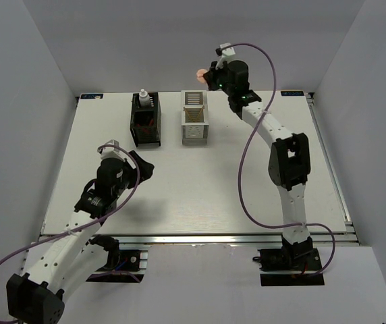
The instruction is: Organize the makeup
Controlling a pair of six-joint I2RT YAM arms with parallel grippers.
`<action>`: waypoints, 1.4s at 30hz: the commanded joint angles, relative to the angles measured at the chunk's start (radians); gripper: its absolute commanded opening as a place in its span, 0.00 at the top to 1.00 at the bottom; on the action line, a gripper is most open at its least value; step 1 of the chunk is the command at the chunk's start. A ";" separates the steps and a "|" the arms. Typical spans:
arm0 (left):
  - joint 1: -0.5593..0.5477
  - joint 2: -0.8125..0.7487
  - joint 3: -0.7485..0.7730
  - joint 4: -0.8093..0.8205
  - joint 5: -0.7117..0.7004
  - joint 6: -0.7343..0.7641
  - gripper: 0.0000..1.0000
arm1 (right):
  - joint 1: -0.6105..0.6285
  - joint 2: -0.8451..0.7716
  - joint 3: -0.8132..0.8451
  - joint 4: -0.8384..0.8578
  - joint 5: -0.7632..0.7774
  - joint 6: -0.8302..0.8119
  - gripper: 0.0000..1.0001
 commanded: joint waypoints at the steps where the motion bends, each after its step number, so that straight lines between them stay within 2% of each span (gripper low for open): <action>1: 0.001 -0.029 -0.012 0.015 -0.001 -0.013 0.09 | 0.042 0.080 0.107 0.002 -0.028 -0.005 1.00; 11: 0.001 -0.064 -0.023 -0.009 -0.013 -0.017 0.09 | 0.084 0.136 0.047 0.057 0.030 -0.097 1.00; 18: 0.001 -0.059 -0.009 -0.014 -0.016 -0.008 0.09 | 0.082 0.146 0.026 0.064 0.044 -0.150 0.71; 19: 0.001 -0.058 -0.007 -0.014 -0.018 -0.007 0.09 | 0.084 0.144 0.023 0.064 0.039 -0.153 0.59; 22: 0.002 -0.061 -0.001 -0.015 -0.019 -0.005 0.09 | 0.085 0.136 0.012 0.062 0.035 -0.163 0.42; 27: 0.002 -0.059 0.011 -0.012 -0.019 0.001 0.09 | 0.085 0.115 0.007 0.059 0.032 -0.167 0.37; 30: 0.002 -0.055 0.019 -0.002 -0.019 0.004 0.09 | 0.081 0.072 0.000 0.047 -0.004 -0.184 0.37; 31: 0.002 -0.052 0.023 0.005 -0.018 0.006 0.09 | 0.074 0.034 -0.007 0.039 -0.058 -0.205 0.36; 33: 0.001 -0.049 0.038 0.017 -0.013 0.012 0.12 | 0.055 -0.043 -0.011 -0.005 -0.134 -0.204 0.36; 35: 0.002 -0.049 0.052 0.026 -0.004 0.021 0.20 | 0.045 -0.098 -0.017 -0.075 -0.134 -0.143 0.34; 37: 0.001 -0.047 0.071 0.043 0.002 0.039 0.19 | 0.039 -0.190 -0.042 -0.151 -0.078 -0.117 0.30; 39: 0.002 -0.050 0.085 0.066 0.013 0.056 0.15 | 0.030 -0.301 -0.086 -0.280 -0.048 -0.117 0.21; 40: 0.001 -0.055 0.095 0.074 0.016 0.062 0.13 | 0.027 -0.345 -0.123 -0.307 -0.009 -0.121 0.20; 41: 0.001 -0.058 0.101 0.083 0.018 0.067 0.11 | 0.024 -0.392 -0.220 -0.338 0.007 -0.147 0.17; 42: 0.002 -0.059 0.108 0.096 0.024 0.078 0.09 | 0.016 -0.488 -0.274 -0.344 0.021 -0.161 0.11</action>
